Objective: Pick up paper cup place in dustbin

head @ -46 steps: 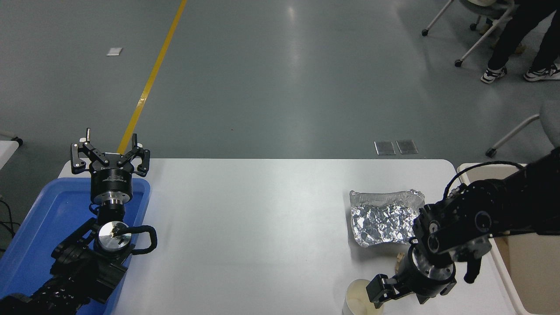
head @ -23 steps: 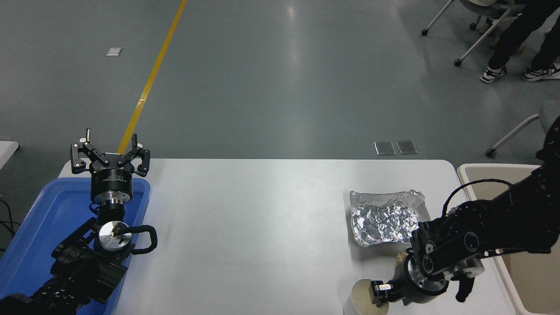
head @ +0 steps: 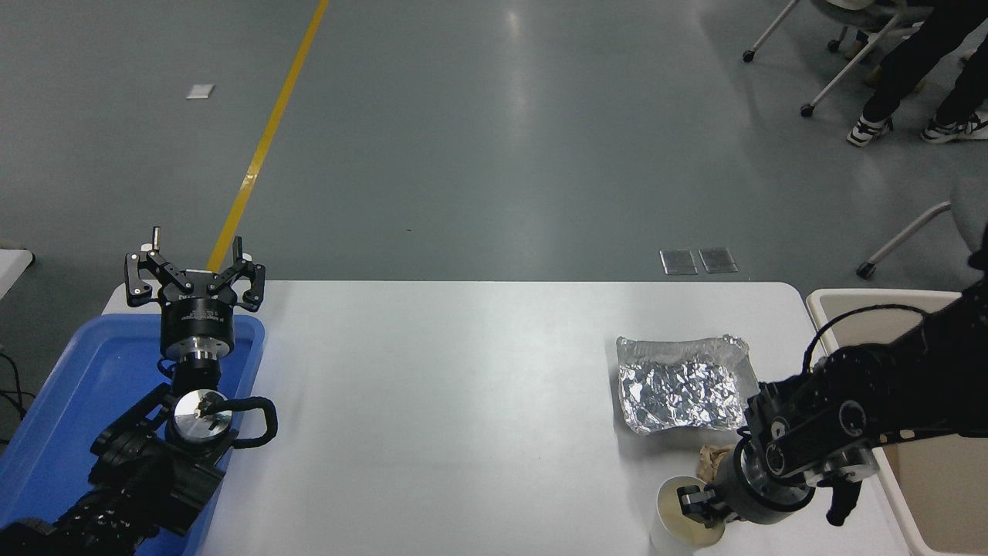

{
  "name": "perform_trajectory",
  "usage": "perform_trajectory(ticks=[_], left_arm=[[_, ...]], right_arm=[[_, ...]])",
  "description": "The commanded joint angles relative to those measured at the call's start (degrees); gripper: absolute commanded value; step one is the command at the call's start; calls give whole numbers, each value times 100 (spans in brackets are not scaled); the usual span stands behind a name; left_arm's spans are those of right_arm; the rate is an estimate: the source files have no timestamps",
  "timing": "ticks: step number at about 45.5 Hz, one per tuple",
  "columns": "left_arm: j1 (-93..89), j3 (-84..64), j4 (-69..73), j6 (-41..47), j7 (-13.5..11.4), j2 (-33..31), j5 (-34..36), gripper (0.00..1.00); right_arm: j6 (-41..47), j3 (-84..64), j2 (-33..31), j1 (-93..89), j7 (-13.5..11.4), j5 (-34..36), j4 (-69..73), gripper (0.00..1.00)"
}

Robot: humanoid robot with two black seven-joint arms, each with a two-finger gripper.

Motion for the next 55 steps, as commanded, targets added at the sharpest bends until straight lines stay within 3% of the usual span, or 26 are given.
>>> perform_trajectory(ticks=[1, 15, 21, 43, 51, 55], left_arm=[[0, 0, 0, 0, 0, 0, 1, 99], [0, 0, 0, 0, 0, 0, 1, 99], [0, 0, 0, 0, -9, 8, 1, 99], [0, 0, 0, 0, -9, 8, -7, 99], [0, 0, 0, 0, -9, 8, -7, 99], [0, 0, 0, 0, -9, 8, -7, 99]], right_arm=[[794, -486, -535, 1643, 4, 94, 278, 0], [2956, -864, -1089, 4518, 40, 111, 278, 0], [3405, -1022, -1125, 5231, 40, 103, 278, 0], [3353, -1813, -1204, 5319, 40, -73, 8, 0], [2967, -2130, -1801, 4266, 40, -889, -1054, 0], [2588, -2007, -2670, 3151, 31, -1487, -2196, 0]])
